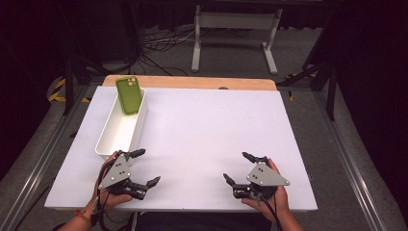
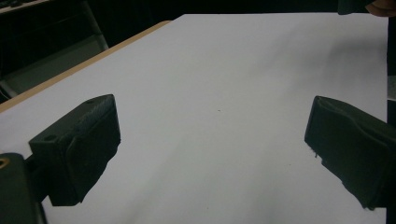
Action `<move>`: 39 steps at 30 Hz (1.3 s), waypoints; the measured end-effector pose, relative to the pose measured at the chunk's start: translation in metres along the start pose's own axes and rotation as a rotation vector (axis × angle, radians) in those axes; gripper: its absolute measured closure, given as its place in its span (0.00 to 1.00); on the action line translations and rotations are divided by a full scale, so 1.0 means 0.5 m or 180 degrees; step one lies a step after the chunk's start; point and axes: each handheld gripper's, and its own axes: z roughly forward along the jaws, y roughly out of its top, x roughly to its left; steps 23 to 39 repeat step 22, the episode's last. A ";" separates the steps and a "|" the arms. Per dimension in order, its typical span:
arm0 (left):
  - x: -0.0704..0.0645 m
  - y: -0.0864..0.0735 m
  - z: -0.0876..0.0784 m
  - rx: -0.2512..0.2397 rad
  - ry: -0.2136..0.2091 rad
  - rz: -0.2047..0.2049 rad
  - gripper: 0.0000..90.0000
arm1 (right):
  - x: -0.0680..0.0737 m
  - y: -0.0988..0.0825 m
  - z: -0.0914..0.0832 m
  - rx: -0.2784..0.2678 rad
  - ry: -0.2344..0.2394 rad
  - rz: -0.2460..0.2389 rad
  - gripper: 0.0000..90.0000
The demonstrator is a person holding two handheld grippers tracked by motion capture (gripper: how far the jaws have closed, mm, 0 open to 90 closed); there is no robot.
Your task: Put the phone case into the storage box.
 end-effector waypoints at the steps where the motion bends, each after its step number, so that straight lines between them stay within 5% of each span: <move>1: -0.003 0.000 0.002 0.0029 0.0027 0.0034 0.05 | -0.003 0.001 -0.003 -0.0003 -0.0032 0.0008 0.16; 39: 0.000 -0.002 0.013 0.0075 0.0034 0.0026 0.05 | -0.016 0.001 0.001 -0.0002 -0.0028 0.0050 0.16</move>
